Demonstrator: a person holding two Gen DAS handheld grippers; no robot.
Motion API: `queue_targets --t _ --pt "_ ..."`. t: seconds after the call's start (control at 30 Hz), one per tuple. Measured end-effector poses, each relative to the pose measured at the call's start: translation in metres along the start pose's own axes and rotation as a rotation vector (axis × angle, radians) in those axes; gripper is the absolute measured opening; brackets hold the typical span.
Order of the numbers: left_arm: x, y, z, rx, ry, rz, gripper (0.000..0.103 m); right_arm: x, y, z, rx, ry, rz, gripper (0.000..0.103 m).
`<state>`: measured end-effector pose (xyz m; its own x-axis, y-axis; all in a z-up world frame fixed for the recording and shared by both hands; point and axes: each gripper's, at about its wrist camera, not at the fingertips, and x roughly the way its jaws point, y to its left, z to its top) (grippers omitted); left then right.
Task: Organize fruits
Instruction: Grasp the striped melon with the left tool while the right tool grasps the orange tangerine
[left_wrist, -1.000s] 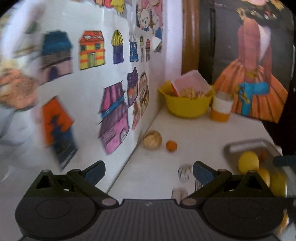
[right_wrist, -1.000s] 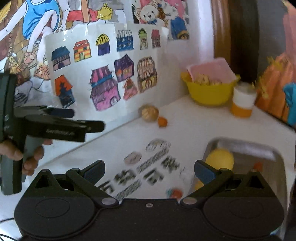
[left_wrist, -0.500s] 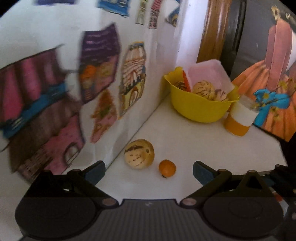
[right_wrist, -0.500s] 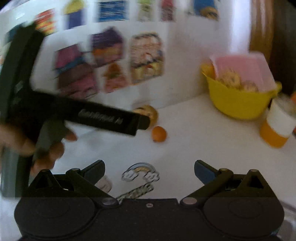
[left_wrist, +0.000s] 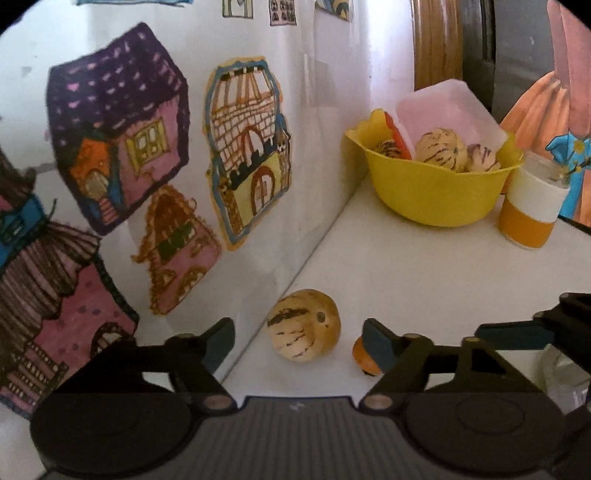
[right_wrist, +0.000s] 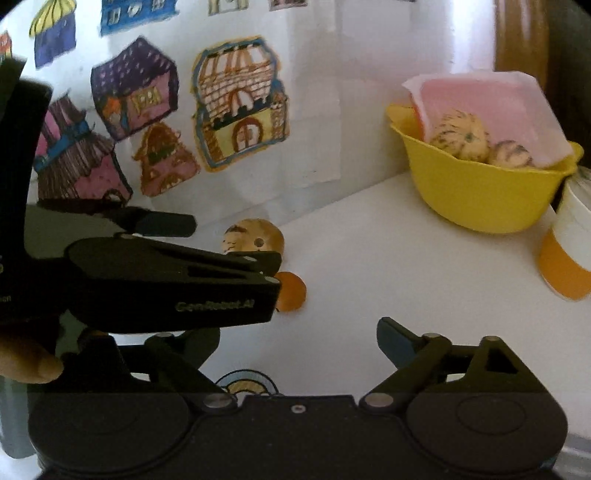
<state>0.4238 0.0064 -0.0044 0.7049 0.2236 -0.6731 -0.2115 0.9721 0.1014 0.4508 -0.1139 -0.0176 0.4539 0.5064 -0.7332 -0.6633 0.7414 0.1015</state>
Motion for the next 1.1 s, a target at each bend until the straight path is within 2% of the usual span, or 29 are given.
queue_targets --t 0.13,0.43,0.57,0.67,0.8,1.1 --pt "0.009 0.001 -0.003 -0.002 0.015 0.002 0.061 0.010 0.010 0.006 -0.069 -0.018 -0.012 0.080" --pt "0.012 0.010 -0.009 -0.040 0.012 -0.042 0.063 0.039 0.018 0.006 -0.139 -0.005 -0.062 0.058" --pt "0.014 0.014 -0.011 -0.068 0.010 -0.057 0.061 0.048 0.016 0.007 -0.137 -0.009 -0.058 0.041" --pt "0.013 0.022 -0.014 -0.113 -0.001 -0.085 0.053 0.048 0.014 0.006 -0.138 -0.013 -0.052 0.029" --pt "0.011 0.033 -0.018 -0.186 -0.010 -0.115 0.049 0.049 0.015 0.005 -0.138 -0.010 -0.049 0.029" --pt "0.004 0.046 -0.031 -0.230 -0.032 -0.135 0.048 0.033 0.025 -0.001 -0.136 0.010 -0.038 0.028"
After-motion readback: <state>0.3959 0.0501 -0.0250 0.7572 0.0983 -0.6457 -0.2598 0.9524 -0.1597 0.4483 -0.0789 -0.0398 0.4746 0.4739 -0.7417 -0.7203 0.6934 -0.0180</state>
